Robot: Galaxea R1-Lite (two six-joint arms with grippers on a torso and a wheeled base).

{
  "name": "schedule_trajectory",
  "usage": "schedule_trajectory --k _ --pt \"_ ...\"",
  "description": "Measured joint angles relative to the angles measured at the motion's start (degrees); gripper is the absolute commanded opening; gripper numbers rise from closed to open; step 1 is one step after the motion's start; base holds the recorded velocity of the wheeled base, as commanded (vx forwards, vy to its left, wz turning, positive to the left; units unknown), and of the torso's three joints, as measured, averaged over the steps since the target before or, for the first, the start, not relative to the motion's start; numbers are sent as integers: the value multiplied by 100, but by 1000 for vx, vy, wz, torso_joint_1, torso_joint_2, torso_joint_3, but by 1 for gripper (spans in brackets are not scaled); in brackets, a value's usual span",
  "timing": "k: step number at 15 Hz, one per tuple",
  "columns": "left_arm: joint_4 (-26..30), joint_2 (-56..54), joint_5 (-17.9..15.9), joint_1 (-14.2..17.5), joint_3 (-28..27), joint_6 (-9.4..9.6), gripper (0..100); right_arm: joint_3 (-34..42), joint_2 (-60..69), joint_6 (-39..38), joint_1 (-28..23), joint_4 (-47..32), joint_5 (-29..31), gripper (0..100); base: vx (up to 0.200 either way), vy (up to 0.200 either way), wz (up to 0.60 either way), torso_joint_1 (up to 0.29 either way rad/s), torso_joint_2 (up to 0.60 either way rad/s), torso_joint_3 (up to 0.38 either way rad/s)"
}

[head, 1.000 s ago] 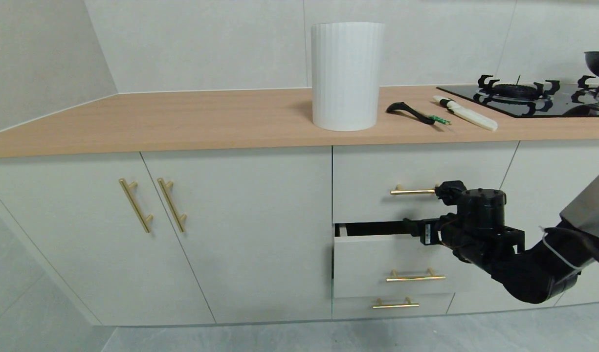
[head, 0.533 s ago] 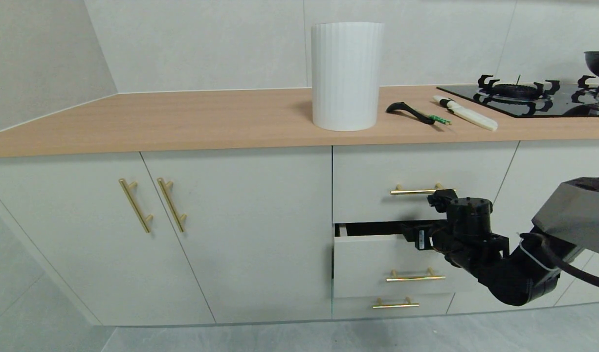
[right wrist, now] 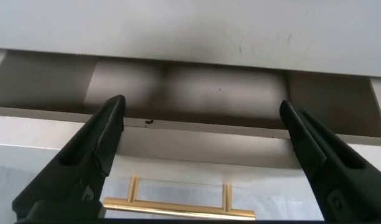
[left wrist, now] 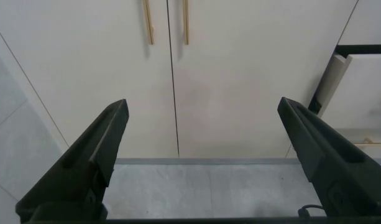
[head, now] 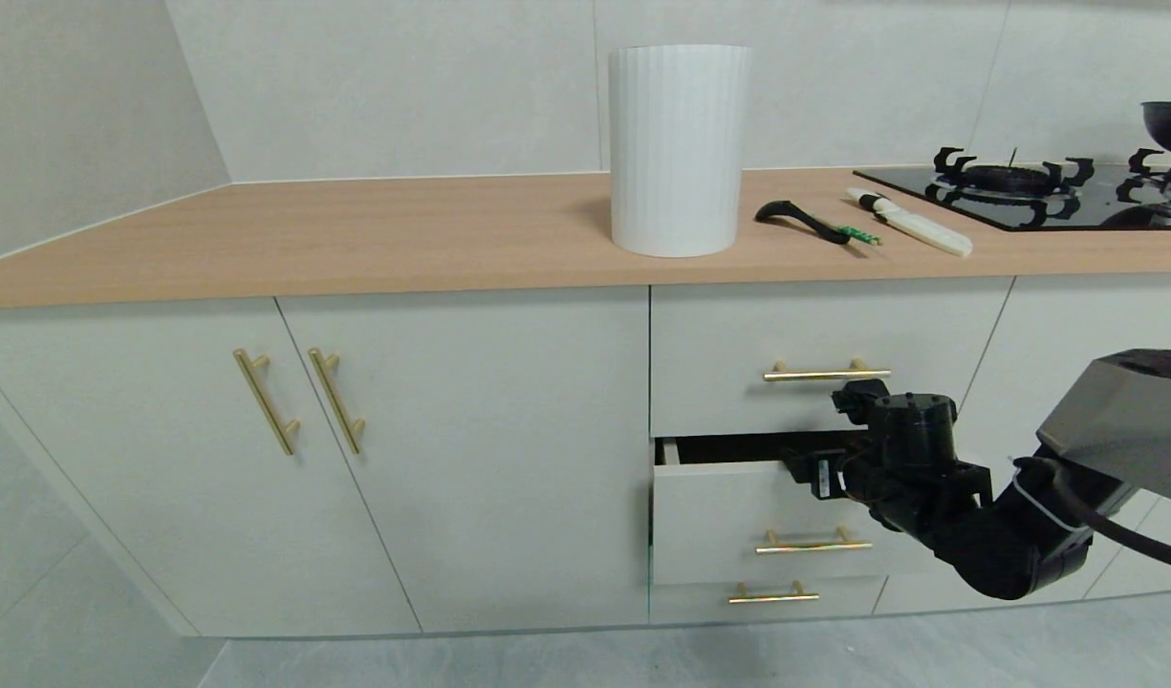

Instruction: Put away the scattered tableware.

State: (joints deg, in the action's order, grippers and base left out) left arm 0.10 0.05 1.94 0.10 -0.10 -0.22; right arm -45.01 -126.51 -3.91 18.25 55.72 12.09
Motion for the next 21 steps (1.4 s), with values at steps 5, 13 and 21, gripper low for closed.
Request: schedule_trajectory --k 5,13,21 --pt "0 0 0 0 0 -2 100 5 199 1 -1 -561 -17 100 0 0 0 0 0 0" --pt "0 2 -2 0 0 -2 100 -11 722 11 5 -1776 -66 100 0 0 0 0 0 0" --pt "0 2 -2 0 0 -2 100 -80 1215 -2 226 -3156 -205 100 0 0 0 0 0 0"
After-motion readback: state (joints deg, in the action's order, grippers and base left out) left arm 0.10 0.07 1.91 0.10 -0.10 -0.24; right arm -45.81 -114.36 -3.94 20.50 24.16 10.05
